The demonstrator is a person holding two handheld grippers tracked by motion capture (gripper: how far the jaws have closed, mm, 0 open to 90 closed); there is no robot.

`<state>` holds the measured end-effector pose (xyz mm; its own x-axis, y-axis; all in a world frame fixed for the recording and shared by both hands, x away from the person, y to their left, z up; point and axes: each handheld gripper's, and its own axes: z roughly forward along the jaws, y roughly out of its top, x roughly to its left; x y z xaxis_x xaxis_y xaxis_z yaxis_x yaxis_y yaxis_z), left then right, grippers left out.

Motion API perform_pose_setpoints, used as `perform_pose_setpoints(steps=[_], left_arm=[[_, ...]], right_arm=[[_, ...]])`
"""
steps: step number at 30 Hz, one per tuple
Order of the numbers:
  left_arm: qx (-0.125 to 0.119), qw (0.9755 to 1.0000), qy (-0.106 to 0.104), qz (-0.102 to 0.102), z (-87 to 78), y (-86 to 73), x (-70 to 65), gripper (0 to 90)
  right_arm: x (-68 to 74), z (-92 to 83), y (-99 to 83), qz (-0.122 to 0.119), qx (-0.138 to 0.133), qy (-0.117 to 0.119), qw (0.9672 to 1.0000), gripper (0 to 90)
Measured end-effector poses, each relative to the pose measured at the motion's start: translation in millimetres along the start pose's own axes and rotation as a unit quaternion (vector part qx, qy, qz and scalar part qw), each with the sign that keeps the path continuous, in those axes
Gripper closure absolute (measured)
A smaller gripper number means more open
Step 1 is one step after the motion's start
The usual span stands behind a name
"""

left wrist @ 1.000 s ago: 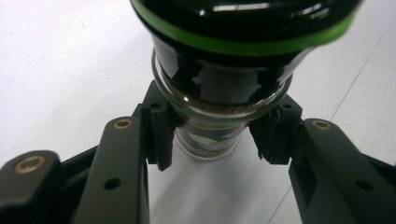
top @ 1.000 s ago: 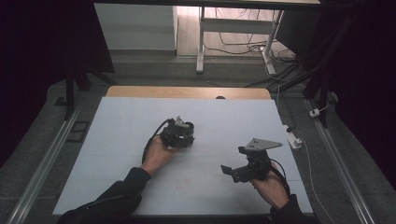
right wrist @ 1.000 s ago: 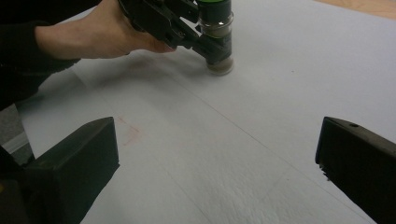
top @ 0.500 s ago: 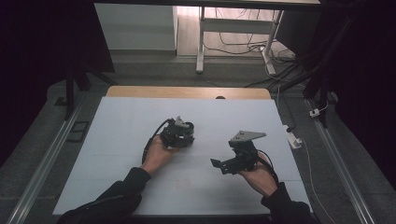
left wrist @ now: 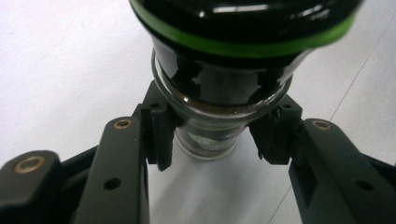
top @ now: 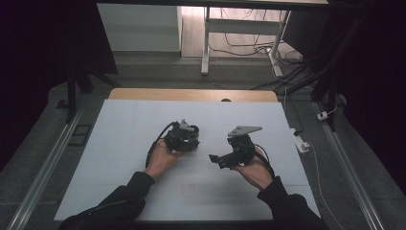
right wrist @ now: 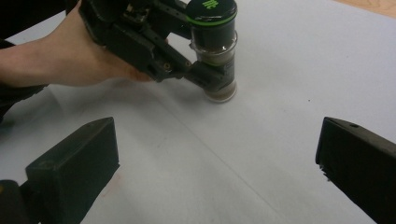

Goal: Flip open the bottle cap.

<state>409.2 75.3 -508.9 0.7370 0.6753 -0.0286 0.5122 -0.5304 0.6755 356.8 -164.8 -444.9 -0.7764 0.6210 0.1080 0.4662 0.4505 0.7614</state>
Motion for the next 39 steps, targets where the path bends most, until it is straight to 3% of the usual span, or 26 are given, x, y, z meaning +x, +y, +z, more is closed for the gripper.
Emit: perform_pose_setpoints(steps=[20,23,27,32,35,39], left_arm=[[0.002,1.0,0.0,0.002,-0.1,0.5,0.1,53.7],[0.003,1.0,0.0,0.002,-0.2,0.6,0.1,53.8],[0.004,1.0,0.0,0.002,-0.2,0.7,0.1,53.7],[0.004,1.0,-0.001,0.003,-0.2,0.7,0.2,53.7],[0.004,1.0,0.0,0.003,-0.3,0.8,0.1,53.7],[0.004,1.0,0.0,0.003,-0.2,0.8,0.0,53.7]], right_arm=[[-9.0,42.4,21.3,-0.022,0.014,-0.022,0.9994,0.0],[-9.9,44.9,23.3,-0.026,0.011,-0.024,0.9993,4.3],[-9.9,47.7,26.4,-0.037,0.008,-0.015,0.9992,19.6],[-6.4,51.3,30.7,-0.053,0.015,0.001,0.9985,50.6],[-5.7,55.4,33.3,-0.051,0.02,0.017,0.9984,67.2],[-3.7,61.7,35.3,-0.05,0.02,0.03,0.9981,82.9]])
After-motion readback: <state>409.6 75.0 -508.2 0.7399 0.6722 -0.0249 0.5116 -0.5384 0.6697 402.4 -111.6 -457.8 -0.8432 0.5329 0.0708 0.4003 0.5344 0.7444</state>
